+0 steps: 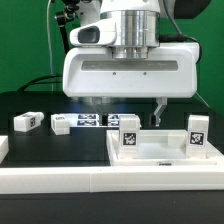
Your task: Assemble square table
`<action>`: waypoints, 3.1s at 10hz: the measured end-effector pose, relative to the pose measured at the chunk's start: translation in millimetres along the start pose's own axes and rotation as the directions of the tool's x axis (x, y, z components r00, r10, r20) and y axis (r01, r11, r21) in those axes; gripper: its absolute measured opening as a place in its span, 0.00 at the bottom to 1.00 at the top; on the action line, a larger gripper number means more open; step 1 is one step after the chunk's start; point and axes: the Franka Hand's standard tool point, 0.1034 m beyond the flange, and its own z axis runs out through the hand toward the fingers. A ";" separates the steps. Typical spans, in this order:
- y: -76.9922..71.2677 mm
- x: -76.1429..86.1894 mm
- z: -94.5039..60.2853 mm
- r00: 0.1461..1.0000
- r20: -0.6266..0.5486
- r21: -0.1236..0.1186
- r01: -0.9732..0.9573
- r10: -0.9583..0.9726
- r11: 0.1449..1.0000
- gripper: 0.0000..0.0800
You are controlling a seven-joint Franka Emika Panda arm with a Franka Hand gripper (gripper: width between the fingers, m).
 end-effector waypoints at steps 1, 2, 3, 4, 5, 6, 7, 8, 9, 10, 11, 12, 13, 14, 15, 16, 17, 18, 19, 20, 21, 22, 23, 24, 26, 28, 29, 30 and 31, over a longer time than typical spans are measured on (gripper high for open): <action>0.0 0.0 0.0 1.000 0.000 0.000 -0.002 0.002 1.000 0.45; 0.1 0.0 0.0 1.000 0.000 0.000 -0.006 0.006 1.000 0.45; 0.1 0.0 0.0 1.000 0.000 0.000 -0.029 0.029 1.000 0.36; 0.2 0.0 0.0 1.000 0.000 0.000 -0.028 0.028 1.000 0.36; 0.0 0.0 0.0 0.999 0.000 0.001 -0.049 0.049 0.999 0.36; 1.0 -0.3 0.2 0.989 0.001 0.002 -0.151 0.151 0.989 0.36; 6.2 -0.8 0.2 0.979 0.001 -0.001 -0.202 0.202 0.979 0.36; 7.6 -1.7 0.1 0.952 0.000 -0.006 -0.307 0.307 0.952 0.36; 10.2 -3.2 0.0 0.923 -0.001 -0.011 -0.384 0.384 0.923 0.36; 15.3 -4.2 -0.5 0.883 -0.008 -0.019 -0.470 0.470 0.882 0.37; 17.6 -4.8 -0.6 0.868 -0.012 -0.025 -0.497 0.497 0.867 0.37; 18.1 -4.9 -0.6 0.863 -0.015 -0.025 -0.505 0.505 0.863 0.37; 19.2 -5.3 -0.4 0.862 -0.014 -0.027 -0.506 0.506 0.862 0.37; 19.0 -5.3 -0.2 0.862 -0.014 -0.027 -0.507 0.506 0.862 0.52; 19.1 -5.3 -0.1 0.862 -0.014 -0.027 -0.507 0.506 0.862 0.68; 19.1 -5.3 -0.1 0.862 -0.014 -0.027 -0.507 0.506 0.862 0.68; 18.0 -5.9 -1.5 0.847 -0.015 -0.023 -0.532 0.532 0.846 0.79; 13.0 -12.1 -8.5 0.799 -0.013 -0.016 -0.602 0.602 0.798 0.80; 7.8 -19.9 -13.4 0.758 -0.008 -0.010 -0.652 0.652 0.758 0.80; -0.4 -28.4 -14.6 0.696 -0.003 -0.009 -0.718 0.718 0.696 0.81; -5.6 -31.9 -14.5 0.689 -0.003 -0.008 -0.725 0.725 0.689 0.81; -6.6 -31.7 -14.0 0.694 -0.007 -0.006 -0.720 0.720 0.694 0.81; -6.0 -31.8 -13.7 0.695 -0.007 -0.007 -0.719 0.719 0.695 0.81; -6.1 -31.9 -13.4 0.695 -0.007 -0.007 -0.719 0.719 0.695 0.81; -6.1 -32.2 -12.9 0.695 -0.006 -0.008 -0.719 0.719 0.695 0.81; -6.7 -33.1 -12.6 0.676 -0.008 -0.005 -0.737 0.737 0.676 0.81; -9.7 -41.2 -11.3 0.602 -0.014 0.007 -0.798 0.798 0.603 0.81; -12.3 -56.0 -9.5 0.554 0.002 0.001 -0.833 0.833 0.554 0.81; -12.2 -60.7 -7.7 0.535 0.003 0.003 -0.845 0.845 0.535 0.81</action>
Offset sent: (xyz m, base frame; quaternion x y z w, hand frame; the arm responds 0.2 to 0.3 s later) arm 0.0000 0.0000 0.0000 0.0000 0.0000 0.0000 1.0000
